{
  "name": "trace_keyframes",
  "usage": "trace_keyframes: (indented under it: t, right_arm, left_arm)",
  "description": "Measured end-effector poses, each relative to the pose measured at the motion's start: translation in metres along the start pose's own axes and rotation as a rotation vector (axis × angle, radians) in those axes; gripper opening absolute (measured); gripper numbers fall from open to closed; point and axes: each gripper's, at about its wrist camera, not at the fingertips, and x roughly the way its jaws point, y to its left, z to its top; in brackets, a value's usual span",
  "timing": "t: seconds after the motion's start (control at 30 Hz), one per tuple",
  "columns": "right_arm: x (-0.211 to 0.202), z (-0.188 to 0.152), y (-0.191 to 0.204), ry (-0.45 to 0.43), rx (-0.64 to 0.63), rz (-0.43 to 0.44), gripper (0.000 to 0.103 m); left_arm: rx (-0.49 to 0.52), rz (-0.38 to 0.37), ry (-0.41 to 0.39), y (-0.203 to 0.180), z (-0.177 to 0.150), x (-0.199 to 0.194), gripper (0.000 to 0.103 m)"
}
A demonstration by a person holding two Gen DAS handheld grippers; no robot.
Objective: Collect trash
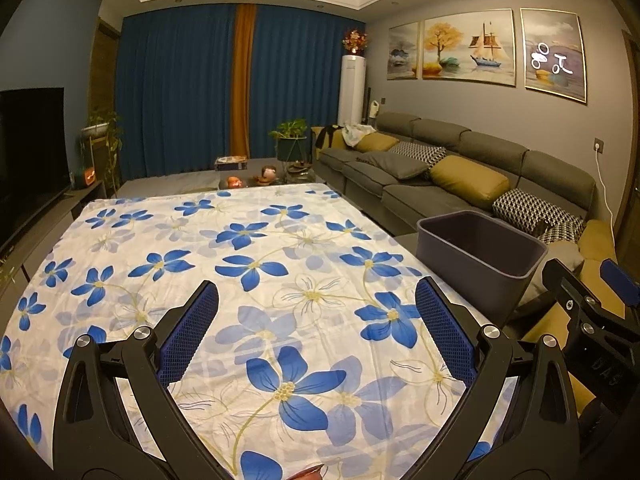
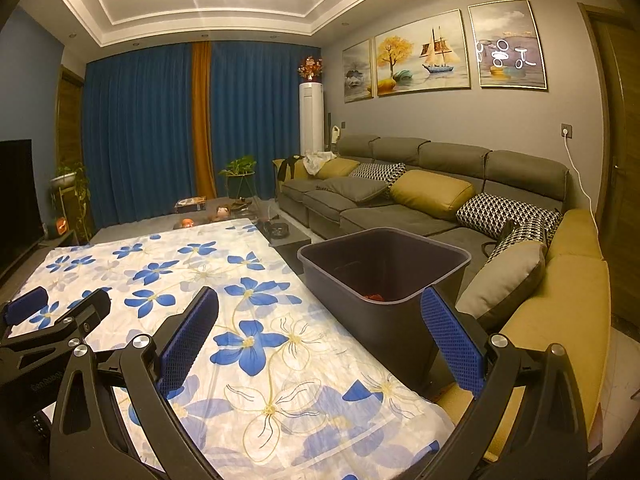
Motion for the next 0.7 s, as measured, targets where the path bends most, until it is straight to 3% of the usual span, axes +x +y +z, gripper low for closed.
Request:
trace_keyframes:
  t: [0.7]
  right_arm:
    - [-0.0012, -0.0012, -0.0009, -0.002, 0.000, -0.001, 0.098]
  left_arm:
    - [0.004, -0.008, -0.011, -0.0026, 0.0012, -0.0065, 0.097]
